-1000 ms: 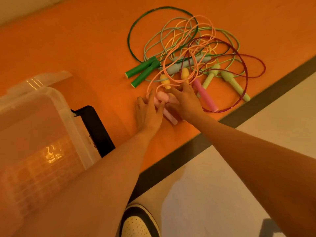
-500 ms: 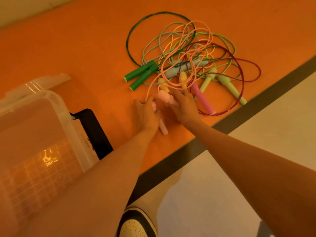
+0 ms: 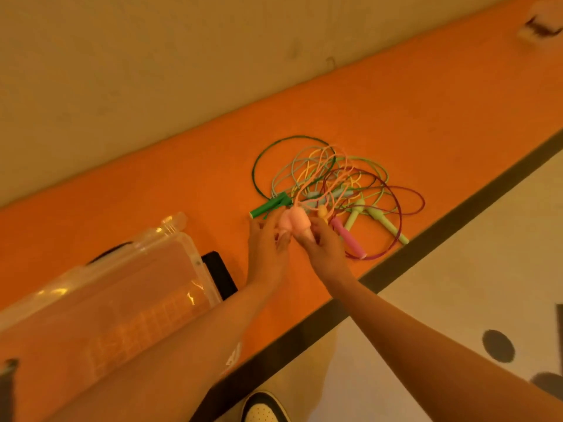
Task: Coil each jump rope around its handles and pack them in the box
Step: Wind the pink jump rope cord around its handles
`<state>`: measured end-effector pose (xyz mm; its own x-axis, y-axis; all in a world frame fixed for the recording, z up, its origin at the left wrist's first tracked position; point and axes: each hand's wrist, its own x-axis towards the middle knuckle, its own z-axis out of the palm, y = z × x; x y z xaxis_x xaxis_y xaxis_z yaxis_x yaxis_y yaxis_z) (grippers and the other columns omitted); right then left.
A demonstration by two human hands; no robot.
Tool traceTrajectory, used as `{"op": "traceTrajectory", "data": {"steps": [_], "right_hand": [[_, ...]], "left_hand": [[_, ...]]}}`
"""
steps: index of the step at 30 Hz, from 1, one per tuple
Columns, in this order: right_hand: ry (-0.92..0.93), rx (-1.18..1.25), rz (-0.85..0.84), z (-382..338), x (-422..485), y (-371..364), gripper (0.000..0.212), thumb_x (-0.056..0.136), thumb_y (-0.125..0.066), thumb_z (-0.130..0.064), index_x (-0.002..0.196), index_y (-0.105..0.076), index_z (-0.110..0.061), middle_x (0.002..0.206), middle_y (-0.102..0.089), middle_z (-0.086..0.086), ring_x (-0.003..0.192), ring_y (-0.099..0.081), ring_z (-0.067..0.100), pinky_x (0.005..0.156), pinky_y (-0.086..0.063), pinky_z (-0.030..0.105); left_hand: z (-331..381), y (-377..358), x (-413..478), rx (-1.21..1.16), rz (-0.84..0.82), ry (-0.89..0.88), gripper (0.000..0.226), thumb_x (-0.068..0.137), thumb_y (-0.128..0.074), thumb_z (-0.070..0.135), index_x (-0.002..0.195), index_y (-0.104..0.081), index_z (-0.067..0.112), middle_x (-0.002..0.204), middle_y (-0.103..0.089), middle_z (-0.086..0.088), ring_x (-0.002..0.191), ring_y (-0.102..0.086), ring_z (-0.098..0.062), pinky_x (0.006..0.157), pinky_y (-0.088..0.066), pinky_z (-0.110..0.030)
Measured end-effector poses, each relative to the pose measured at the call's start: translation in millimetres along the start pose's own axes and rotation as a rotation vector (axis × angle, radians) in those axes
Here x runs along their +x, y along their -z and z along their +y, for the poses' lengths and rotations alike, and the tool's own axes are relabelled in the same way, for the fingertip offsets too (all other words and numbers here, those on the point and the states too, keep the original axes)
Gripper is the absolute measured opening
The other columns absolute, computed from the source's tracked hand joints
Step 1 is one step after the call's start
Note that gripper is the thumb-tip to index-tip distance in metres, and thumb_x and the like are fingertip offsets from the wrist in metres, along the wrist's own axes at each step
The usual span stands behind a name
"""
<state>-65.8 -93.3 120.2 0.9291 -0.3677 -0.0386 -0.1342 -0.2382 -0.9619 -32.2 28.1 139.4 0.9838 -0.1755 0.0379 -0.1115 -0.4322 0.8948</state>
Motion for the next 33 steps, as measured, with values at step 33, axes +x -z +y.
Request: {"op": "traceTrajectory", "data": {"steps": [33], "right_hand": [[-0.002, -0.443, -0.006, -312, -118, 5, 0.038, 0.080, -0.071, -0.057, 0.093, -0.063, -0.022, 0.087, -0.064, -0.003, 0.069, -0.060, 0.008, 0.053, -0.045, 0.019]], "left_hand": [[177, 256, -91, -0.411, -0.348, -0.014, 0.054, 0.095, -0.065, 0.021, 0.141, -0.043, 0.038, 0.130, -0.060, 0.003, 0.079, -0.074, -0.024, 0.055, -0.057, -0.035]]}}
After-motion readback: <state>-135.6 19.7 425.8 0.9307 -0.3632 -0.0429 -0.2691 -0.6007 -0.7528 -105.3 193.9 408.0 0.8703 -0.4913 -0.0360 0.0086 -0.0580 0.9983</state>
